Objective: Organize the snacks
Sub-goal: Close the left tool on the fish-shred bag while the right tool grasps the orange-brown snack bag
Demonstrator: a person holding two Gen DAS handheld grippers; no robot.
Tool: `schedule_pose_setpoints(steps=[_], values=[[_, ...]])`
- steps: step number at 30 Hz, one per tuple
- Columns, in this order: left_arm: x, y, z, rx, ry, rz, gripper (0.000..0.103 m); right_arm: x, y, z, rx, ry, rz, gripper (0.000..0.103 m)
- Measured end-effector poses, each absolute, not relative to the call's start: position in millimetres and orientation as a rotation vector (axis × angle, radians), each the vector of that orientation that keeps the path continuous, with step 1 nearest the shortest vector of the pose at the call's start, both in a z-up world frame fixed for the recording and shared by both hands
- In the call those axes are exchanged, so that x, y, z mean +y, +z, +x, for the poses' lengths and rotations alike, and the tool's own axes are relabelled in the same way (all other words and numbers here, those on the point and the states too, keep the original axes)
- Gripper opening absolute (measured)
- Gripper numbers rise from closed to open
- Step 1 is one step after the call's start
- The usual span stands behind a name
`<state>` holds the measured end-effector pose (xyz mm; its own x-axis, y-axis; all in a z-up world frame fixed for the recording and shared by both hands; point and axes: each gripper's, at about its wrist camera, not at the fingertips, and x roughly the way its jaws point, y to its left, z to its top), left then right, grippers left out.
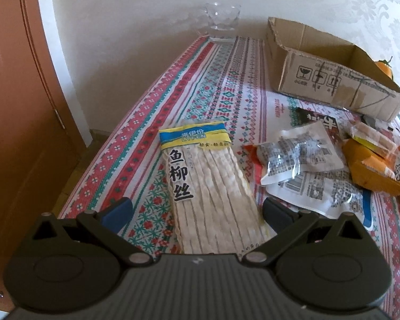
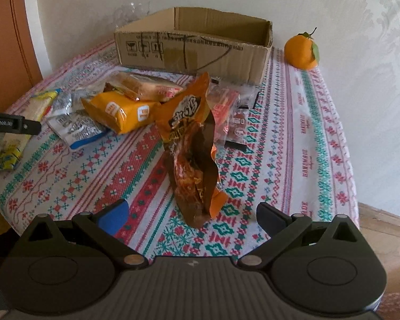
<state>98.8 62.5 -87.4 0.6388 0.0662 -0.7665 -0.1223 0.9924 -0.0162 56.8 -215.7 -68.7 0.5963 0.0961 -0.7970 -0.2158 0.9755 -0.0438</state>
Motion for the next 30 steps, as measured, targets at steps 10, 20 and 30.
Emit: schedule_pose_setpoints(steps=[10, 20, 30], values=[[53.3, -88.4, 102.3, 0.852, 0.159, -0.089, 0.101, -220.7, -71.3, 59.3, 0.879, 0.244, -0.153, 0.103], [48.2, -78.9, 102.8, 0.847, 0.142, -0.083, 0.062, -219.6, -70.3, 67.3, 0.852, 0.276, -0.191, 0.103], [49.4, -76.8, 99.8, 0.852, 0.11, -0.048, 0.061, -196.8, -63.0, 82.9, 0.793, 0.295, -0.305, 0.071]])
